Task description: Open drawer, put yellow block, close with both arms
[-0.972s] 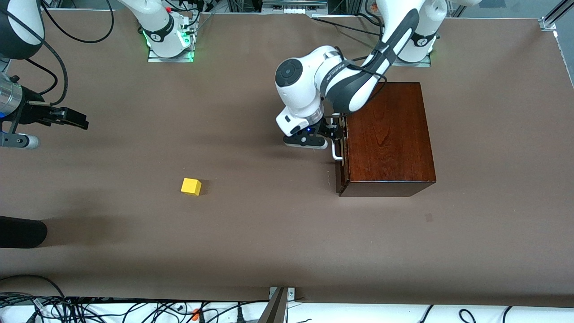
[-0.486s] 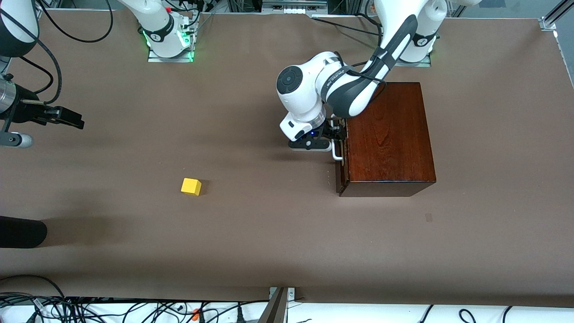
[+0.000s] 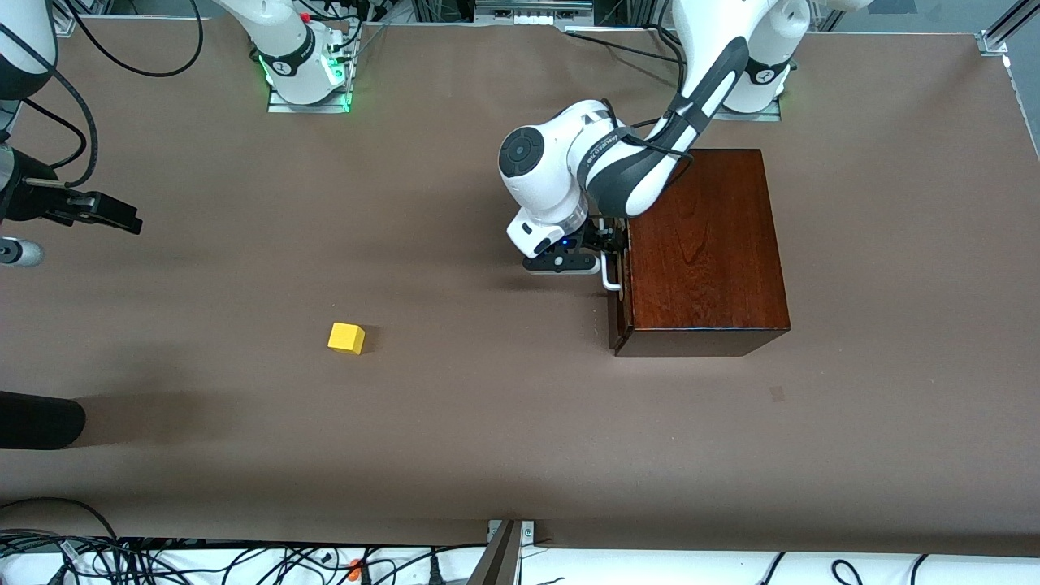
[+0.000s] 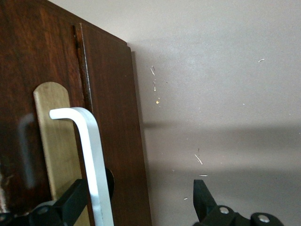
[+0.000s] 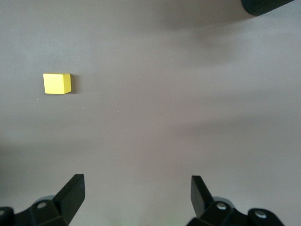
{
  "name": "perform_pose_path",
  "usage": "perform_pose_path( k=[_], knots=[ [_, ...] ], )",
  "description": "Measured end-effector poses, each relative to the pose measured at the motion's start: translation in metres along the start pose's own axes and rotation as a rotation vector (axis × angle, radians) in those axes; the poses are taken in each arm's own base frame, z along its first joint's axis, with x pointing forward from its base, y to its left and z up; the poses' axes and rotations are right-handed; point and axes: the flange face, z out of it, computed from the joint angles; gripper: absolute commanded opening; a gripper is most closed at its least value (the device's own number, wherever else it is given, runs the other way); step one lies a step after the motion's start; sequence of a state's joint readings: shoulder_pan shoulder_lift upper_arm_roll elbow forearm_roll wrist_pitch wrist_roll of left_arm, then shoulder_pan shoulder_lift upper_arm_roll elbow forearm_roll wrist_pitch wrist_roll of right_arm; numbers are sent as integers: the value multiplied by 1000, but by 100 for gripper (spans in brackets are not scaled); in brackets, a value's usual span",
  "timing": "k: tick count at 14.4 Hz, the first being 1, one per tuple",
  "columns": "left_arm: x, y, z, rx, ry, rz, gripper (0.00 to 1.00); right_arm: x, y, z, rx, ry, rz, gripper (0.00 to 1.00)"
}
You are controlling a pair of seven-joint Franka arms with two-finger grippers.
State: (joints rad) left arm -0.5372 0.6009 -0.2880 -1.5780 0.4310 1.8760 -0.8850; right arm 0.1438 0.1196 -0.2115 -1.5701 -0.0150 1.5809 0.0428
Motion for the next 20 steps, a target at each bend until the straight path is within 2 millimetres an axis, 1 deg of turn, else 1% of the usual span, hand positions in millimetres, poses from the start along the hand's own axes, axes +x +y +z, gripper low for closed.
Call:
perform_pose_path(
  k=[6,10,12,13,15,17,19,20],
  knots=[
    [-4,12,-4,-43,16,-3,100,0,0,0,0,0,1,100],
    [-1,10,-4,-65,4,-22,100,0,0,0,0,1,0,100],
    [-1,12,-6,-76,7,-34,100,0,-3,-1,3,1,-5,100],
    [0,13,-6,-81,10,-46,100,-1,-8,-2,6,0,-13,100],
    [0,15,-6,-82,11,-67,100,-3,-26,-3,9,1,-44,100],
    [0,16,-6,-80,12,-78,100,-3,-42,-3,8,9,-28,100],
    [0,19,-7,-83,15,-80,100,2,-50,4,7,17,0,100],
    [0,21,-8,-85,17,-78,100,8,-53,12,5,17,7,100]
  ],
)
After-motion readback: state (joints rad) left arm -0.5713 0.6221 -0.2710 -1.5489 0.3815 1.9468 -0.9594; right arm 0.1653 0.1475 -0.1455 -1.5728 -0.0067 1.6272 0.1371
